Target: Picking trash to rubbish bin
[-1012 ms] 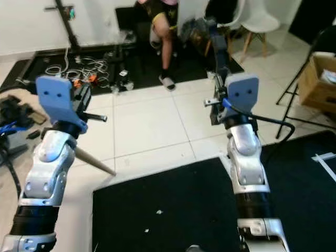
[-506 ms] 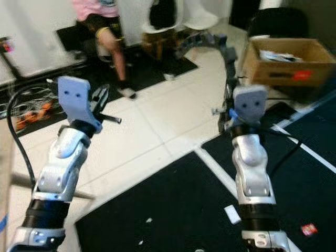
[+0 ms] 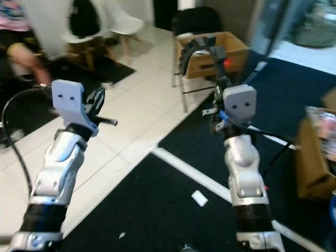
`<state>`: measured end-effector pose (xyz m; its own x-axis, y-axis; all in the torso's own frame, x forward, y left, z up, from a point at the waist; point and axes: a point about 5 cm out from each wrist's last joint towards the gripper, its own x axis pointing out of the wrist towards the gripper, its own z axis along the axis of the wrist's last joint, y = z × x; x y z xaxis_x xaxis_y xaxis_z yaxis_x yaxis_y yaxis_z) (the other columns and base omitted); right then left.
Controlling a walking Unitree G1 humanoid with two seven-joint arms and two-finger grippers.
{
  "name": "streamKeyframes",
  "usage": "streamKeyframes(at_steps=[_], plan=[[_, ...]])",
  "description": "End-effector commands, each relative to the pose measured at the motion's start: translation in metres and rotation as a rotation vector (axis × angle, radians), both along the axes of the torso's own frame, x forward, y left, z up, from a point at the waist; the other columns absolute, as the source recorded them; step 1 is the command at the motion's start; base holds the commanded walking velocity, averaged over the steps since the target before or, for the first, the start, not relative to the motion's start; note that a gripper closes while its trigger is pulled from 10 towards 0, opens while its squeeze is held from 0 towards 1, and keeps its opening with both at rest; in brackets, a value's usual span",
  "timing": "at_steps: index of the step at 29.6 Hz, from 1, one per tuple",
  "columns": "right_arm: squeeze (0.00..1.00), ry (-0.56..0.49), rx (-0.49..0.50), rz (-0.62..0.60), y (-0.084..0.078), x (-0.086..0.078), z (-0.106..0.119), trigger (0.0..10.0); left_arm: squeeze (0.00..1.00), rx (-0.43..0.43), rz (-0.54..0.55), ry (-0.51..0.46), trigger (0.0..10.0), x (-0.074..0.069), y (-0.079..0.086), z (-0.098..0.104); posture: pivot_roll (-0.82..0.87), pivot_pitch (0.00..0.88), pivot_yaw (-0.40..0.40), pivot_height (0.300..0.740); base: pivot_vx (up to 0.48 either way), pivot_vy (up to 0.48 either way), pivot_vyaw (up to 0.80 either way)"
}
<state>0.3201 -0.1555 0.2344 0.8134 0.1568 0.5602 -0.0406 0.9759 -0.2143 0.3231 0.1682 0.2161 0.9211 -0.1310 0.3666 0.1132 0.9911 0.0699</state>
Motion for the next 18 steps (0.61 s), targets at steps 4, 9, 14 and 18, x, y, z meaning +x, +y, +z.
streamKeyframes(at_steps=[4,9,14,18], plan=[[0.00,0.058,0.001,0.036,0.004,0.001,-0.010,10.0,0.00,-0.020,-0.021,0.049,10.0,-0.005,-0.002,-0.009,0.05,0.123,0.068,0.740,0.000,0.000,-0.80],[0.00,0.379,0.053,0.064,0.000,0.011,-0.058,10.0,0.00,-0.064,0.031,0.132,10.0,-0.008,0.002,-0.028,0.05,0.130,0.048,0.740,0.000,0.000,-0.14],[0.00,0.563,0.079,0.065,-0.006,0.010,-0.094,10.0,0.00,-0.108,0.120,0.231,10.0,-0.015,0.015,-0.053,0.05,0.136,0.037,0.740,0.000,0.000,0.00],[0.00,0.683,0.039,0.098,-0.008,-0.001,-0.127,10.0,0.00,-0.089,0.153,0.279,10.0,-0.025,0.024,-0.075,0.05,0.131,0.031,0.740,0.000,0.000,0.00]])
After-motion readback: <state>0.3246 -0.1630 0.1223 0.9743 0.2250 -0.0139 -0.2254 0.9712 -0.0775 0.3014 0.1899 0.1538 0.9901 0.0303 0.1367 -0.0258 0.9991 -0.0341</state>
